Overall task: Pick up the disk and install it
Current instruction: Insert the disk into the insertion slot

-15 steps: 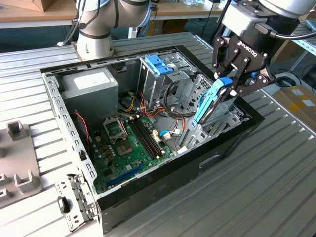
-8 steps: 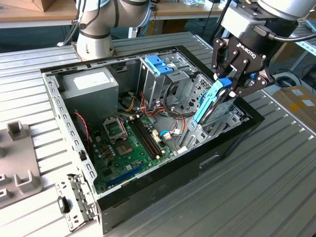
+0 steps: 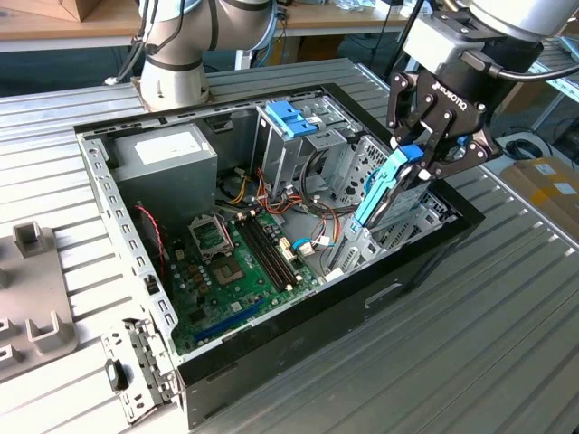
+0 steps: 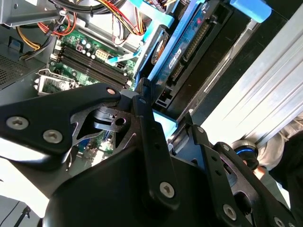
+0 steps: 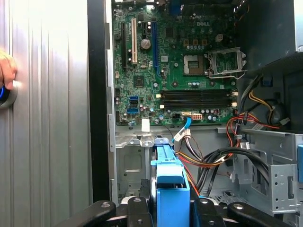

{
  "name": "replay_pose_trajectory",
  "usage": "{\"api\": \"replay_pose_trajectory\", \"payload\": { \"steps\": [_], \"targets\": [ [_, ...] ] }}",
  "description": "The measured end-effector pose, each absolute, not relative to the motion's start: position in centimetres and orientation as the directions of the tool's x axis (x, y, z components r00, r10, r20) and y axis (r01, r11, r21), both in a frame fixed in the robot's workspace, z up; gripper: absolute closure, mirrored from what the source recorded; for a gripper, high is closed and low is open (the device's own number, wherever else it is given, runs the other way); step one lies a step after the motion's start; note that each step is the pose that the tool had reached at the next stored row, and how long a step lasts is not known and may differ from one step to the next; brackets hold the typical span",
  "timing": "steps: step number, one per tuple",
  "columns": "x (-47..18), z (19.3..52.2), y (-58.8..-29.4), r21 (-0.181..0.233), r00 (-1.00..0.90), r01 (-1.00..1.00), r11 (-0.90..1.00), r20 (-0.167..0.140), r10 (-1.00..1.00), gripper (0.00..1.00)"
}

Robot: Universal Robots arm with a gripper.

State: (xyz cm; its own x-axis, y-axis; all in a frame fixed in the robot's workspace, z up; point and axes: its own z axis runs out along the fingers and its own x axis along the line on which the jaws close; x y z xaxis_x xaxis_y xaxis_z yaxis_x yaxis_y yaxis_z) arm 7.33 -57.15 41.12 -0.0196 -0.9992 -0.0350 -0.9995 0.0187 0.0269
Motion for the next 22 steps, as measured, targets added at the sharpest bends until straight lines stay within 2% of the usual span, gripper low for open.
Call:
{"api": "replay_pose_trajectory", "payload": {
  "steps": [22],
  "targets": [
    [7.3, 40.1, -57.1, 0.027, -0.020, -0.999, 0.019, -0.035, -0.999, 0.63]
  ]
}}
